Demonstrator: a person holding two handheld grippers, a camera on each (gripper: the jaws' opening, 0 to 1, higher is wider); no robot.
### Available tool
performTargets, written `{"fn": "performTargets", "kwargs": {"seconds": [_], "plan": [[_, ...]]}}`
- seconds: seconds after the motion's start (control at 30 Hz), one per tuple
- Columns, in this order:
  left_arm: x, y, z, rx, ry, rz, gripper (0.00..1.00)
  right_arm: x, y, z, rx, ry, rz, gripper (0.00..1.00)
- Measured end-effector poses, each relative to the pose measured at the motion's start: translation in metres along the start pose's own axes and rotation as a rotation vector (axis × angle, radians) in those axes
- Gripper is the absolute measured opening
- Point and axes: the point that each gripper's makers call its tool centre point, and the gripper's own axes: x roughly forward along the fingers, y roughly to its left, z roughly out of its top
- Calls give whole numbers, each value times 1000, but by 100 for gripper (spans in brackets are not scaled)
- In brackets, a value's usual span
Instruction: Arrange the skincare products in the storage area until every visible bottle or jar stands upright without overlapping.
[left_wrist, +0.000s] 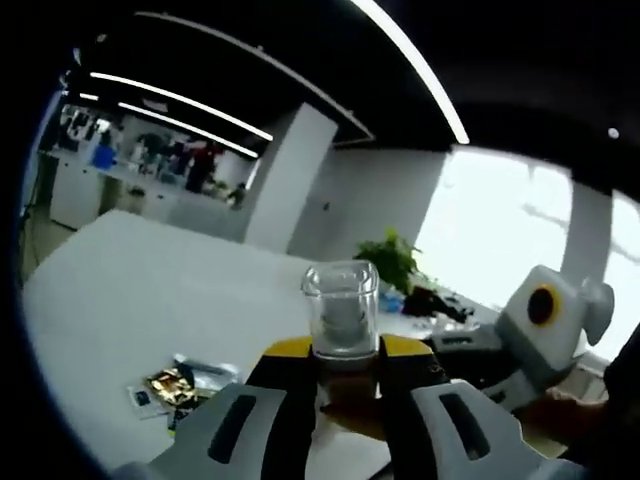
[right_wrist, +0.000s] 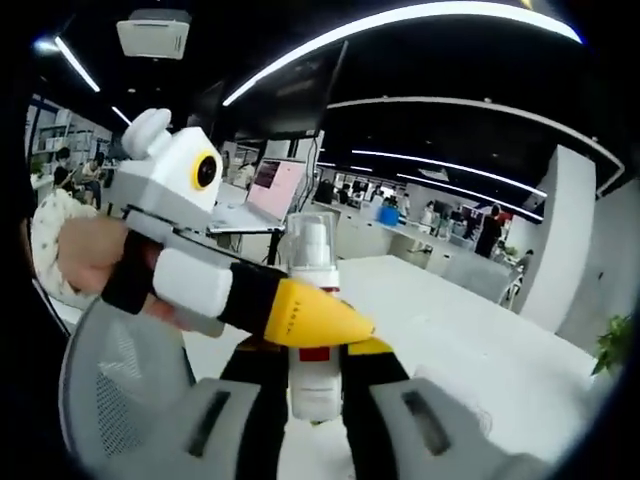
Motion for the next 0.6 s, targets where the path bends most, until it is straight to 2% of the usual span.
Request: {"fn": "performTargets", "kwargs": {"seconds": [0.17, 0.3, 0.37, 0.43, 0.5, 0.57, 0.6], "plan": [[3, 1, -8, 2, 39, -26, 19, -2, 2, -9, 12, -7, -10, 19], [5, 3, -16, -8, 65, -32, 18, 0, 4, -16, 11, 17, 4, 20], [5, 5, -17, -34, 69, -36, 18, 0, 5, -18, -37, 23, -9, 21], [5, 10, -15, -38, 72, -12, 18, 0, 9, -27, -65, 70, -5, 25], [3, 20, -12, -18, 70, 17, 18, -2, 12, -31, -32, 66, -2, 31], [1, 26, -13, 11, 84, 33, 18, -7, 17, -30, 42, 44, 19, 27], [-1, 31, -14, 42, 94, 47, 18, -8, 15, -29, 43, 39, 13, 27]]}}
